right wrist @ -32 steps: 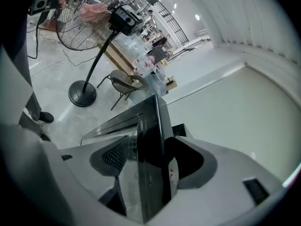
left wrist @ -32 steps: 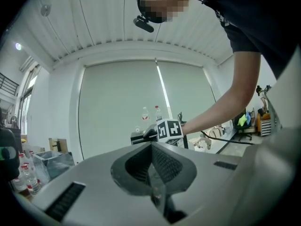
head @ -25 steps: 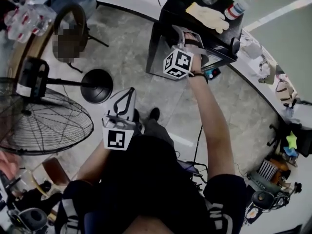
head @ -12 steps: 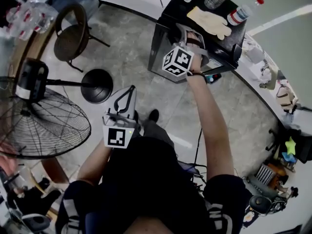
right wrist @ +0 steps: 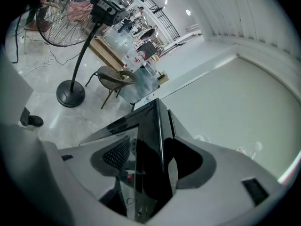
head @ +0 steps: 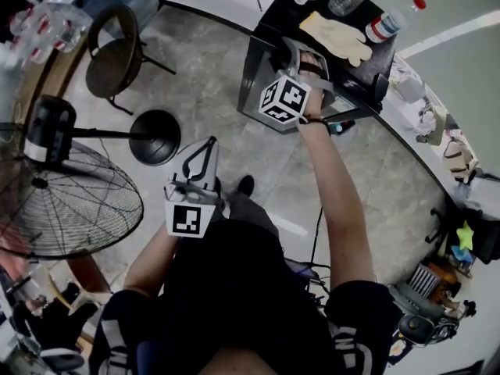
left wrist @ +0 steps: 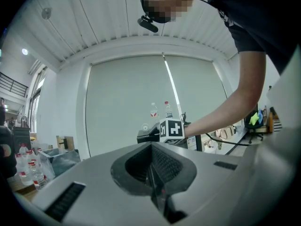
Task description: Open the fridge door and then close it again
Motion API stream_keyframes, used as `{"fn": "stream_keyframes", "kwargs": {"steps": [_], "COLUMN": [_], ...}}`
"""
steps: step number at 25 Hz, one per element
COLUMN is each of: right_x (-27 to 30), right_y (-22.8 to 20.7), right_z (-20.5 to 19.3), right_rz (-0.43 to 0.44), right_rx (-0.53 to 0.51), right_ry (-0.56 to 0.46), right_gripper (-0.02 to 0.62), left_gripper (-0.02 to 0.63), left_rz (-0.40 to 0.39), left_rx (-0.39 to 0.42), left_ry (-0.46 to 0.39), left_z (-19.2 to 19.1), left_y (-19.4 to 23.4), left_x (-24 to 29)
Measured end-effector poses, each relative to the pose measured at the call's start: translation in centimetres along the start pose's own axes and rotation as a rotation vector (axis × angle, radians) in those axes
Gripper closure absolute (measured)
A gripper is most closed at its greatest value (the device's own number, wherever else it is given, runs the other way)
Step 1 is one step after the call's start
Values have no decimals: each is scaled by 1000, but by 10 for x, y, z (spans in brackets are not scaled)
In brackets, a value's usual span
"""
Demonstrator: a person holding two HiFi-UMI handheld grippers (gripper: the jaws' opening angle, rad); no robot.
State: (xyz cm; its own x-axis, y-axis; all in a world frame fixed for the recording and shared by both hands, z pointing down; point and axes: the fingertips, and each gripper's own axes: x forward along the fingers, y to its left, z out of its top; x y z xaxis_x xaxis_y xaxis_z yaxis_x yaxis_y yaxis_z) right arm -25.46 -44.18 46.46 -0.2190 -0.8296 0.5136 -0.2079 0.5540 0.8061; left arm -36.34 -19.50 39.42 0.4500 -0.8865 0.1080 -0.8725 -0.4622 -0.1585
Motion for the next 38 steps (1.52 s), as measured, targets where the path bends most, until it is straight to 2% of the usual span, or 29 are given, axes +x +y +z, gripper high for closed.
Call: {"fn": "stream_keyframes", "kwargs": {"steps": [3,6,7,10,13,16,19,21,23,24,25,30,38], "right_x": [0,-2,-3,-8,-16,-26,-43,-59,-75,-82,-90,-122,-168], "right_y": [-1,-1,-1,-4,-5,-7,-11,-14,-19,-21,-22,-24,-22], "right_z": [-1,0,0,2,4,4,8,12,16,17,17,14,4], "right_rz": [-2,0,0,-13,-21,-24,-19,-17,-13,-8,-5,-17,-24], "right_rx": [-3,2,5,13,27,67,175,262,365,412,454,613,817], "right_ry": [-4,-19,-27,-54,-76,-95,-148,-200,-254,-277,-299,-379,-445], "right_gripper": [287,287,288,304,320,321,337,359,418,426,427,537,568], "left_gripper": [583,583,583,583,583,583,583,583,583,583,583,583,583], "left_rz": [-6,29,29,4,29,7,20,9,1,2,6,30,33], "left_rx": [20,-69,-66,13,-52,9,-27,4,25,21,11,-49,-65], "left_ry": [-1,-28,-26,-3,-26,-7,-19,-18,-14,-17,-22,-54,-75], "left_z": [2,6,6,6,8,8,9,10,11,12,13,19,29], "left_y": [-1,0,0,-2,-1,-4,-3,-4,-4,-4,-3,0,4], "left_x": [2,3,4,4,3,3,3,3,3,3,3,5,10]}}
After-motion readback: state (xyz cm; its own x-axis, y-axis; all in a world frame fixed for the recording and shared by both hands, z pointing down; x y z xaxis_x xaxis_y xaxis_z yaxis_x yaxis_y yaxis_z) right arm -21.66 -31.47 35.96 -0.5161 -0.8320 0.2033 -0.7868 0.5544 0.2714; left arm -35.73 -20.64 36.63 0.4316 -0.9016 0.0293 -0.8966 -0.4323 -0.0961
